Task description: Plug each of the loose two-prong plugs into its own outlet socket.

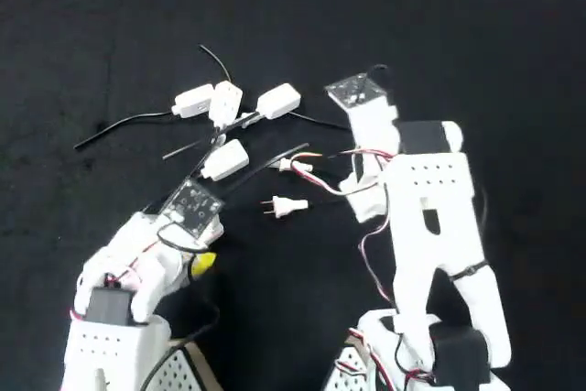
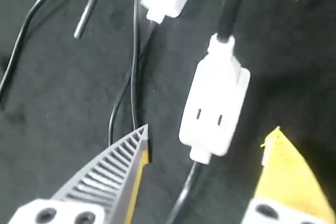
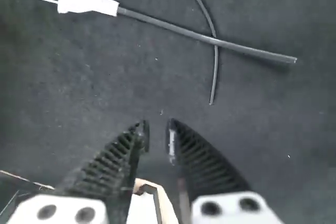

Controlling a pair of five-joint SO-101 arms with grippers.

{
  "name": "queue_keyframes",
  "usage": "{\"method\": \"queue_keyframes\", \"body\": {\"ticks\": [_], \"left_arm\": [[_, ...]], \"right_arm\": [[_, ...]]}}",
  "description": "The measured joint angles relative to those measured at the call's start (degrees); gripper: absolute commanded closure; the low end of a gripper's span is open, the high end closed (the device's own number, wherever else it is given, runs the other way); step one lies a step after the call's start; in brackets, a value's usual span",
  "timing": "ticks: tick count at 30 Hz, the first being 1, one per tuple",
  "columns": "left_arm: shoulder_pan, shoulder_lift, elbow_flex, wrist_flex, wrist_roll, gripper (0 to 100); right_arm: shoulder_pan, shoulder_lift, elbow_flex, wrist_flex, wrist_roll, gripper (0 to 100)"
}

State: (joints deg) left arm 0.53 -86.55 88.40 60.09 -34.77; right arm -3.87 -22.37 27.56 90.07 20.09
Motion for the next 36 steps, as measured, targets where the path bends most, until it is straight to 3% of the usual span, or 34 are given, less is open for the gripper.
{"method": "queue_keyframes", "body": {"ticks": [7, 12, 16, 21, 27, 36], "left_arm": [[0.70, 28.40, -10.46, -15.03, -0.88, 66], [1.14, 53.01, -21.89, -17.58, -1.23, 67], [1.41, 66.81, -28.48, -17.93, -1.32, 79], [2.37, 69.10, -30.42, -17.67, -2.90, 94], [1.49, 69.19, -31.74, -16.53, -6.59, 94], [-15.47, 65.49, -46.59, -3.34, -13.10, 94]], "right_arm": [[0.53, 0.00, 0.00, -1.41, 0.09, 94.2], [0.44, 0.00, 0.00, -2.73, 0.00, 94.2], [0.44, 0.00, 0.00, -2.73, 0.00, 94.2], [0.44, 0.00, 0.00, -2.73, 0.00, 94.2], [0.79, 0.00, 0.62, -2.73, 0.09, 94.2], [0.79, 0.00, 2.20, -3.60, 0.09, 94.2]]}}
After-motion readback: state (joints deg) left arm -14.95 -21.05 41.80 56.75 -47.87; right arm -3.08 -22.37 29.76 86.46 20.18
